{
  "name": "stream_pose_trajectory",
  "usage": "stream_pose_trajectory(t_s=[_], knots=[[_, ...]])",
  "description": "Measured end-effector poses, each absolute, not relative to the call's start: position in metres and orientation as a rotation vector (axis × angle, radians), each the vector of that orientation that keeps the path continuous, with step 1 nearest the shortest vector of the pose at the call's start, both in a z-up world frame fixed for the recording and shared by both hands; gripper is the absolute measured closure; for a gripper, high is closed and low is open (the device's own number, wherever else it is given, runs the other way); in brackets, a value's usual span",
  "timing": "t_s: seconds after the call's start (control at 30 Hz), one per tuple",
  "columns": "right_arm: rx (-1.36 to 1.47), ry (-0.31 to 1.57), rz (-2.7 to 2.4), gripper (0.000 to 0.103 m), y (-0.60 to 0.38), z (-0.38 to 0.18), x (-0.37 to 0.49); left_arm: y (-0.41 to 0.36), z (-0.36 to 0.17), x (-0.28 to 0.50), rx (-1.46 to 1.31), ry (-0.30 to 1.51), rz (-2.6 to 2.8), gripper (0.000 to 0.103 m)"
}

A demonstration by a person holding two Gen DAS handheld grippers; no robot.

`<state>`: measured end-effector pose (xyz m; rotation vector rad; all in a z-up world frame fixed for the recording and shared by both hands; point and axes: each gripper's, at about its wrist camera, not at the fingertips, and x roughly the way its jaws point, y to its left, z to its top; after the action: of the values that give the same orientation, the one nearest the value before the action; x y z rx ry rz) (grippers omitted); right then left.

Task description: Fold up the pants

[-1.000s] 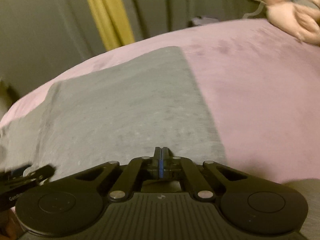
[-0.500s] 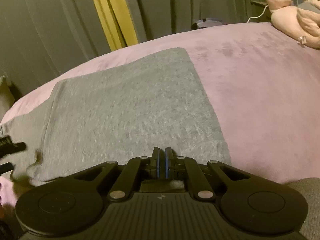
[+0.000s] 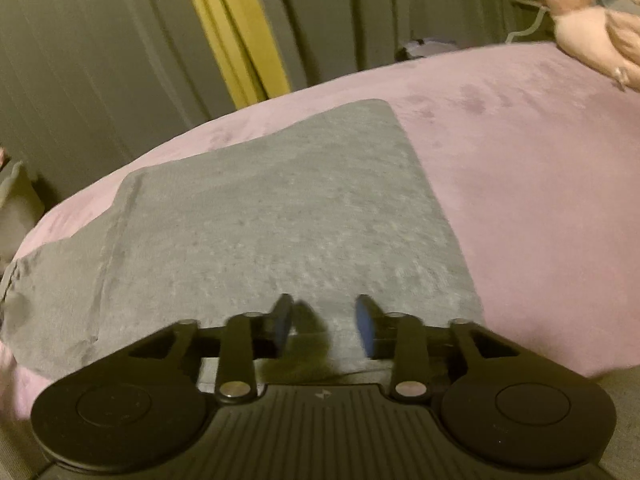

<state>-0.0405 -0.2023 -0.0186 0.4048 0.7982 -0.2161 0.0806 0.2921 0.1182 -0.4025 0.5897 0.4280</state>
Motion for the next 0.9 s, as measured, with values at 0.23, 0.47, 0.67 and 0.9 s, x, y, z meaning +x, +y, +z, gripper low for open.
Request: stream_pose_trajectory(t_s=[0.23,0.47,0.67,0.9], knots=[[0.337,0.804,-0.176,0.034,-0.188,-0.018,-0.033,0.311,0.065,0.090,-0.447,0.773,0.246,0.007],[0.374,0.791,-0.168,0.032,-0.190,-0.018,-0.034,0.325,0.009,0.130,-0.599,0.937,0.080,0.010],[0.363,0.783,-0.153,0.019,-0.186,-0.020,-0.032,0.346,-0.013,0.135,-0.752,0.906,0.090,0.008],[0.342,0.776,-0.154,0.014,-0.183,-0.022,-0.029,0.330,-0.015,0.154,-0.672,0.848,0.098,0.003]])
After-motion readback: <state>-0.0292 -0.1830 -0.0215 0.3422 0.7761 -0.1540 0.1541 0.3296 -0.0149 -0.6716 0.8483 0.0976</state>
